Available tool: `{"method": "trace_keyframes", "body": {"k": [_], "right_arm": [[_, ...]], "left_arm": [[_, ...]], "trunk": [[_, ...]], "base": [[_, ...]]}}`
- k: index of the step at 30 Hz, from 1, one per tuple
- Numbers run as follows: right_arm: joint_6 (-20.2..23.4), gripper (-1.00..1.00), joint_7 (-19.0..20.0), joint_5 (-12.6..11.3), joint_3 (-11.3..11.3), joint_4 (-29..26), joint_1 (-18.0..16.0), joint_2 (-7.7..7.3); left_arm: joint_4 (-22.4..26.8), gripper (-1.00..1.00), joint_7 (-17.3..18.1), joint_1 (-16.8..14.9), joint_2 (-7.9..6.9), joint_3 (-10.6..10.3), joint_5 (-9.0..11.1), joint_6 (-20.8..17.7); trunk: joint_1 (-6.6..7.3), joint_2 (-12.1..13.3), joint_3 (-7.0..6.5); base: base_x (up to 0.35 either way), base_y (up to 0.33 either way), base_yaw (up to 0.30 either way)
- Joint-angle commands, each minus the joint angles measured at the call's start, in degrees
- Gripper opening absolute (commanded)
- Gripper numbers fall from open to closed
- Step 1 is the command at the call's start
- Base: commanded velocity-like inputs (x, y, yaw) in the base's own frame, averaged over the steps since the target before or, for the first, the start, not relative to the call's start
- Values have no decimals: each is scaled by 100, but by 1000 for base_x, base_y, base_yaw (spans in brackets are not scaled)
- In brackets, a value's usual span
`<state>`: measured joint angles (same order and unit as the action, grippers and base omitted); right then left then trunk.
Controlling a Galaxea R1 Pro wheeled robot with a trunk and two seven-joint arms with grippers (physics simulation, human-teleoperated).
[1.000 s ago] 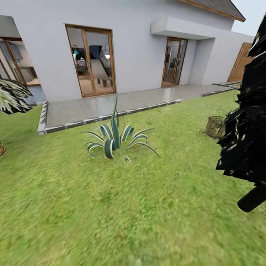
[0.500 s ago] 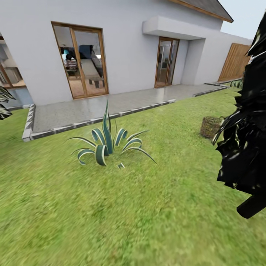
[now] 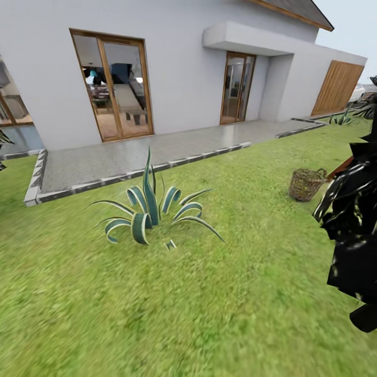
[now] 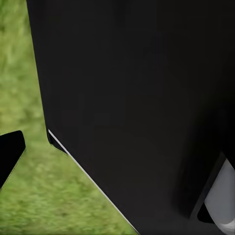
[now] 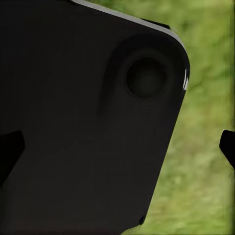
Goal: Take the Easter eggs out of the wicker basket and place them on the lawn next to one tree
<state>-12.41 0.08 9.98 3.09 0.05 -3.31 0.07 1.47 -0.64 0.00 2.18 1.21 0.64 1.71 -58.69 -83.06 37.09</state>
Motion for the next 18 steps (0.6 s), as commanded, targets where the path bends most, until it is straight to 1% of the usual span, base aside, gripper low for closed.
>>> {"method": "trace_keyframes", "body": {"k": [1,5,18], "right_arm": [[-15,100,1,3,27,4,-3,0],[-15,100,-1,6,26,4,-3,2],[-17,100,1,13,34,4,-3,2]], "left_arm": [[2,100,-7,0,1,11,6,13],[2,100,-7,0,1,11,7,13],[2,100,-7,0,1,11,6,7]], "trunk": [[-3,-2,4],[-3,-2,4],[-3,-2,4]], "base": [[340,0,151],[340,-44,242],[340,-87,291]]}}
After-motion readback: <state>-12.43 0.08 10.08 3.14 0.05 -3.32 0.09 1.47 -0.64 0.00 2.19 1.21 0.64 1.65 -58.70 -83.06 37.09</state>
